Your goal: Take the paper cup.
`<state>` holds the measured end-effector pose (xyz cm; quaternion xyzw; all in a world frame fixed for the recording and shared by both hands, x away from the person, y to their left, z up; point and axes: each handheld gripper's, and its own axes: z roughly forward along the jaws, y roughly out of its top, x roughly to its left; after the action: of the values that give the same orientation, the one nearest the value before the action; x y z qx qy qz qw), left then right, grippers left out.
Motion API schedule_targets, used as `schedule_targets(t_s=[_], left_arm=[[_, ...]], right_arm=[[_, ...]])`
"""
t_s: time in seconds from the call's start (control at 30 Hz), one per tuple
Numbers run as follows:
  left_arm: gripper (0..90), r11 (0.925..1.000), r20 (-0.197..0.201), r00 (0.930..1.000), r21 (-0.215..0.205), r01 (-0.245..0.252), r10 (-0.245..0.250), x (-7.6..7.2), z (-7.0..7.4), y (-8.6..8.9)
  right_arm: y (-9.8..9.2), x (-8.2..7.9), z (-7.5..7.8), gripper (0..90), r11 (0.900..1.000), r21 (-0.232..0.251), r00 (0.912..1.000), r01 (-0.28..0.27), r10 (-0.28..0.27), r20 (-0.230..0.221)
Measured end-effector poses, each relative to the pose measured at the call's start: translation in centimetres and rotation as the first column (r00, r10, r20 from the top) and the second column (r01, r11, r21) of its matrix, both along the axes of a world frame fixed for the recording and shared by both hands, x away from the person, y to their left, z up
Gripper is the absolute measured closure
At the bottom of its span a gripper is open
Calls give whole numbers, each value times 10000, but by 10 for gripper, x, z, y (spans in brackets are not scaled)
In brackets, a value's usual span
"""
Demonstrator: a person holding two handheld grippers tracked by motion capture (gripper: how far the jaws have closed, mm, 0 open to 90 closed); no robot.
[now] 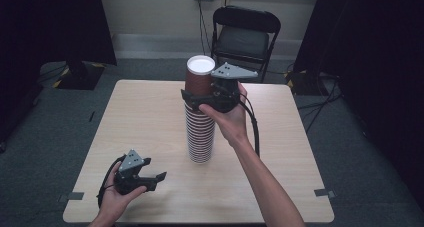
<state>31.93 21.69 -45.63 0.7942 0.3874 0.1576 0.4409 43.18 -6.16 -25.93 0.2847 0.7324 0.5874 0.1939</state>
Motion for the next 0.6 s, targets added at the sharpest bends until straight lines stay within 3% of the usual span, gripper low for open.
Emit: schedule_targets(t_s=[0.6], left_arm=[[217, 10000, -21, 10000, 40, -14, 14, 1, 0, 1]], right_arm=[[0, -1, 2, 117, 10000, -55, 10000, 64, -63, 70]])
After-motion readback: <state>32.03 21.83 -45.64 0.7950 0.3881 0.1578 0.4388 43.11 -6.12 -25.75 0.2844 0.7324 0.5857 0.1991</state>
